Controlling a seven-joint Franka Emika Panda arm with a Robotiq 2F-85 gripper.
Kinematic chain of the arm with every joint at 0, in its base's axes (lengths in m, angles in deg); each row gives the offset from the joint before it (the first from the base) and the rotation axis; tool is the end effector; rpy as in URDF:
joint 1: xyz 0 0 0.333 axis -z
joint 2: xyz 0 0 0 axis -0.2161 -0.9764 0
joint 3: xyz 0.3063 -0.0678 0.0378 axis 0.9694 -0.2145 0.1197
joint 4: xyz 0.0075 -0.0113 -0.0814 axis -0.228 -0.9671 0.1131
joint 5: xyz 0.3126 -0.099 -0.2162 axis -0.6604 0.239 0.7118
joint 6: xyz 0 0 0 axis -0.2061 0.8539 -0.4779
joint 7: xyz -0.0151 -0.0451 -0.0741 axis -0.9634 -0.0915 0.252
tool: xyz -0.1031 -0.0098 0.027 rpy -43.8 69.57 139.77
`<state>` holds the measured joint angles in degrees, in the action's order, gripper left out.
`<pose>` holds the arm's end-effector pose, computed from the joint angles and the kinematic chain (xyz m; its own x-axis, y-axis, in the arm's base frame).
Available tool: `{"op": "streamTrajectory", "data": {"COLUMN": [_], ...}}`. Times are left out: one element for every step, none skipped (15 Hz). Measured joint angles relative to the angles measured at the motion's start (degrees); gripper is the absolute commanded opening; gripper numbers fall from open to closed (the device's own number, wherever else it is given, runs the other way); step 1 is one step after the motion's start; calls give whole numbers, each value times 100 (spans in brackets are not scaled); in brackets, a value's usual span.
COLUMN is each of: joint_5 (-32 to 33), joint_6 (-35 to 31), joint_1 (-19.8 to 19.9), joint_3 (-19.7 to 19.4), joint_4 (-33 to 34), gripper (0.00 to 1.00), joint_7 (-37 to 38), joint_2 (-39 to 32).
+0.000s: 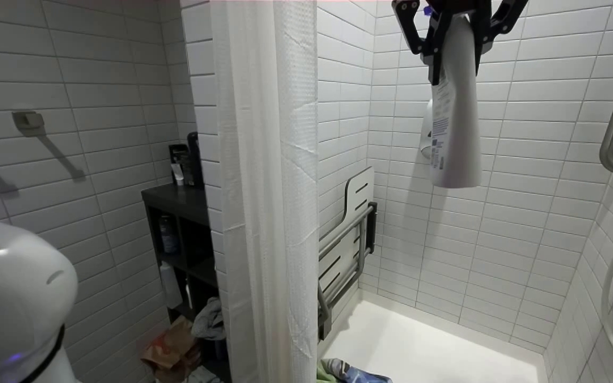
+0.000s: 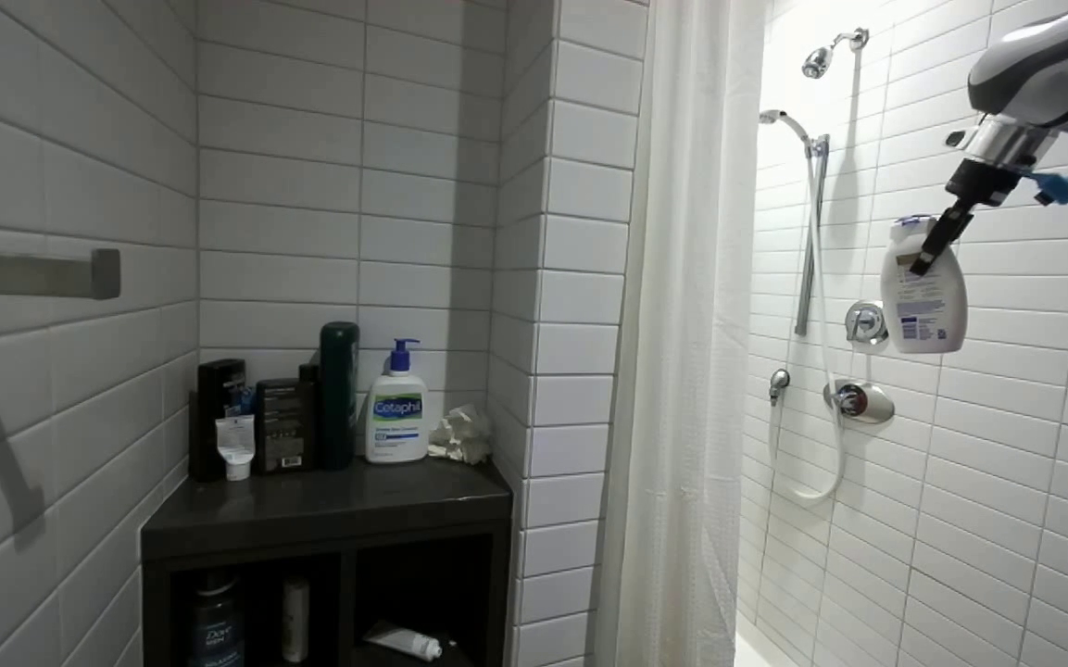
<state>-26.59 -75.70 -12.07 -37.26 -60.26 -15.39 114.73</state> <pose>0.2637 -0.3931 0.6566 0.8579 0.3052 0.4135 0.2331 -0.9481 0.2161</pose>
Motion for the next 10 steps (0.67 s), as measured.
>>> {"op": "streamTrajectory", "data": {"joint_5": [-50, -73, -80, -80, -90, -96, -96, -96, -96, -96], "joint_6": [29, 50, 55, 49, 49, 50, 50, 50, 50, 50], "joint_1": [0, 2, 10, 28, 54, 75, 85, 92, 94, 94], "joint_3": [-4, -5, -5, -2, 3, 4, 4, 4, 4, 5], "joint_4": [8, 18, 30, 43, 39, 21, 5, -7, -13, -14], "gripper": [16, 16, 16, 41, 41, 41, 41, 41, 41, 41], "joint_7": [-72, -115, -149, -172, -178, -180, -180, -180, -180, -180], "joint_2": [-1, -6, -17, -36, -54, -63, -66, -66, -66, -66]}}
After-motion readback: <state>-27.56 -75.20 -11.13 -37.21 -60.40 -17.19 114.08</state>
